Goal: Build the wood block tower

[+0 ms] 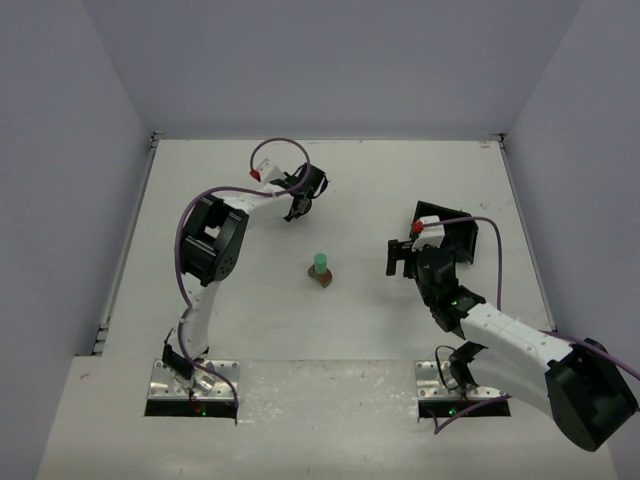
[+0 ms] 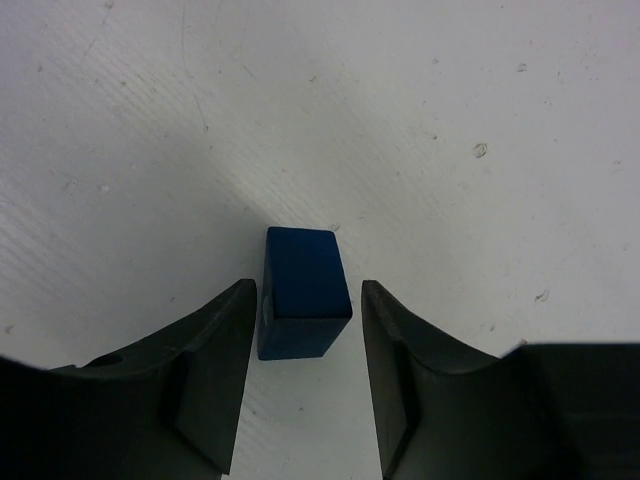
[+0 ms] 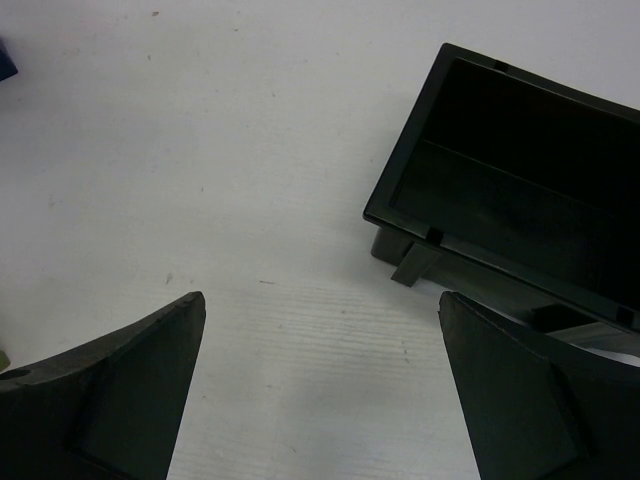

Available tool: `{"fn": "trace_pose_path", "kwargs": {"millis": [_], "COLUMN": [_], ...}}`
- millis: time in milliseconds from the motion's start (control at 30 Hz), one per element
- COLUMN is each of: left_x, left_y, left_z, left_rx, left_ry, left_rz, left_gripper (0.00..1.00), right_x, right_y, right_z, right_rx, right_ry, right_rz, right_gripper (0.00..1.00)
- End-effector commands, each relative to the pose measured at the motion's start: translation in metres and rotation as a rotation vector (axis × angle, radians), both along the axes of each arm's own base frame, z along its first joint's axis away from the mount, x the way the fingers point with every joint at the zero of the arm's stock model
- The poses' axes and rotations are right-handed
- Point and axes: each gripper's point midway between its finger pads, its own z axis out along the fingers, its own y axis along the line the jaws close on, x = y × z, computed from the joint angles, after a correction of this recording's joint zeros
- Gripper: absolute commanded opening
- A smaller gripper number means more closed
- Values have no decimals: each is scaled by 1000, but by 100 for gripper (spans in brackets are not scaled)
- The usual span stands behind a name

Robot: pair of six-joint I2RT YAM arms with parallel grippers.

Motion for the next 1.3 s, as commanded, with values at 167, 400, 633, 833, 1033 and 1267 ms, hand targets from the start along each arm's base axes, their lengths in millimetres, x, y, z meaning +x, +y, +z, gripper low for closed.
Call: {"fn": "trace_pose_path", "kwargs": {"millis": [167, 400, 633, 833, 1033, 1267], "left_x": [12, 10, -1, -35, -79, -112], "left_y": [1, 3, 5, 6, -9, -35], "left_z": [3, 5, 30, 73, 95, 115], "left_rx": [7, 22, 35, -15, -20, -37], "left_ry": [-11, 0, -5, -58, -59, 49], "left_rz": [1, -9, -62, -78, -32, -65], "left_gripper": [44, 38, 17, 0, 0, 0], "right_x": [10, 10, 11, 11, 10, 7], "right_y": [0, 0, 1, 3, 5, 8], "right_z": [19, 19, 20, 18, 17, 20], "right_rx": [24, 22, 23, 30, 35, 63], "right_ry": [-63, -63, -64, -59, -52, -62], "right_rz": [-31, -30, -26, -19, -10, 10], "right_gripper": [99, 99, 99, 99, 99, 99]}}
